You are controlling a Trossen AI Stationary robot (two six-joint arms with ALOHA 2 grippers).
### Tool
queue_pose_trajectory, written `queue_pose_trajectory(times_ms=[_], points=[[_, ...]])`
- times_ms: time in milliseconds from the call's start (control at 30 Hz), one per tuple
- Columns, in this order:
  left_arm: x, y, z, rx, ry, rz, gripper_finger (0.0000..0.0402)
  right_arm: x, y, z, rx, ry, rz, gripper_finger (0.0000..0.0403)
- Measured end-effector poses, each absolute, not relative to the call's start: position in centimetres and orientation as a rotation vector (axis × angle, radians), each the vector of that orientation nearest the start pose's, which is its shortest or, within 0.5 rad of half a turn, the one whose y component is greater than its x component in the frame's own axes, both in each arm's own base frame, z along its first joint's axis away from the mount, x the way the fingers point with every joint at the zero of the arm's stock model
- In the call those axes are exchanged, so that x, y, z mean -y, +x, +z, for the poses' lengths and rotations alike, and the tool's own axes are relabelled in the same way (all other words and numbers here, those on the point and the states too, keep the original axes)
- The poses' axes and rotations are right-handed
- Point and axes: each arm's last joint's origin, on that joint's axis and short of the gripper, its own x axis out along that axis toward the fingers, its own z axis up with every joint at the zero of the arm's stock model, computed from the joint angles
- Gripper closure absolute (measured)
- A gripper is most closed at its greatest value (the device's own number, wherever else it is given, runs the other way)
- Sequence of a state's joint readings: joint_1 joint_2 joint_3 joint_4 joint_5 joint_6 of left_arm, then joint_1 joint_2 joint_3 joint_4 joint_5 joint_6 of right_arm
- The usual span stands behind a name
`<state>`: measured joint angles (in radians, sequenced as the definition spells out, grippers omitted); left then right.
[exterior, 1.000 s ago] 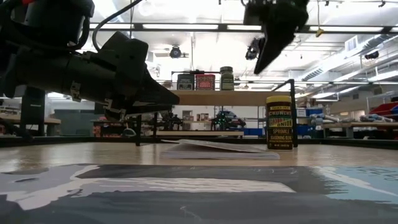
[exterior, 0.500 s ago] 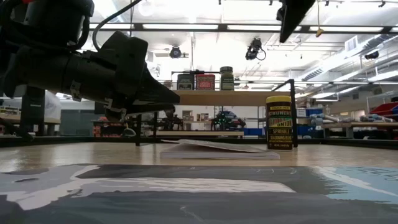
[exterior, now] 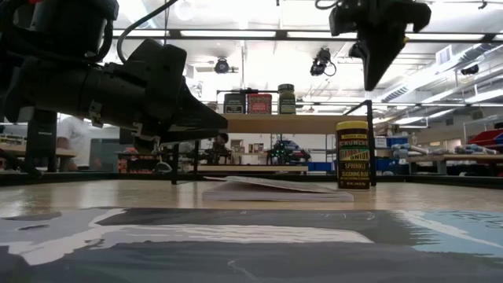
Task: Shelf spices
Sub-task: Put the yellow seasoning bottle on the shelf
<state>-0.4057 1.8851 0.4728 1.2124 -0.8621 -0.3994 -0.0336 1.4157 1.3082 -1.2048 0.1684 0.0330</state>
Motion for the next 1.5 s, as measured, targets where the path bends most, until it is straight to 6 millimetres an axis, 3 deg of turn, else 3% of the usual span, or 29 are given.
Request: queue_pose_trajectory(times_ms=[200,300,433,700,800,933,1167,1500], points=[[9.2,27.0,10.5,-0.069,-0.271,0.479,0.0235,1.5,25.8,29.4,-1.279,-0.061,-0.141,0.0399],[9.2,27.0,10.5,-0.069,-0.271,0.479,0.0235,1.4,26.5,29.2,-1.223,-0.089,-0.086,0.0375],[9.2,27.0,10.5,-0.069,-0.271,0.479,0.0235,1.6,27.0,29.3,-1.181,-0.101,-0.084,0.0303],[9.2,27.0,10.5,-0.069,-0.27,0.479,0.0235,1.9,26.9,29.3,-1.182,-0.07,-0.119,0.0102],[9.2,27.0,10.5,-0.069,-0.271,0.48,0.0235,2.0,27.0,28.9,-1.173,-0.071,-0.132,0.0059],[9.2,27.0,10.5,-0.069,-0.271,0.48,0.0235,2.2,26.7,27.6,-1.211,-0.033,-0.157,0.0049],[9.2,27.0,10.5,-0.071,-0.266,0.481,0.0235,2.3,26.4,25.6,-1.23,-0.045,-0.166,0.0072],[9.2,27.0,10.5,-0.071,-0.268,0.481,0.0235,4.0,26.7,25.8,-1.177,-0.013,-0.204,0.0063]])
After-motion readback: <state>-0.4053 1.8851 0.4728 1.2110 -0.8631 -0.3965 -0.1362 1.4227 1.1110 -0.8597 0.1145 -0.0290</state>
